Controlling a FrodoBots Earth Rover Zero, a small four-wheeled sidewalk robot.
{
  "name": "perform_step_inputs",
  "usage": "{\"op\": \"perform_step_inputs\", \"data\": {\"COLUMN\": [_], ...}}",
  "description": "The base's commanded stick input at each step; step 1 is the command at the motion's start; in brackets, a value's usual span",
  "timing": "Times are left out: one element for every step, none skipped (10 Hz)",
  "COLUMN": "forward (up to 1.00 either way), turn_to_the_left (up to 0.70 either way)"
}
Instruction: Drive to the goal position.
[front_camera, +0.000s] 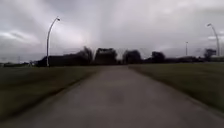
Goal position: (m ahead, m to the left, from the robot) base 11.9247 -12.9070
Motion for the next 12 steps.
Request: {"op": "perform_step_inputs", "data": {"forward": [0.7, 0.7, 0.7, 0.7, 0.7, 0.7, 0.7, 0.7, 0.7, 0.7, 0.7, 0.7], "turn_to_the_left": [0.0, 0.0, 0.0, 0.0, 0.0, 0.0, 0.0, 0.0, 0.0, 0.0, 0.0, 0.0]}}
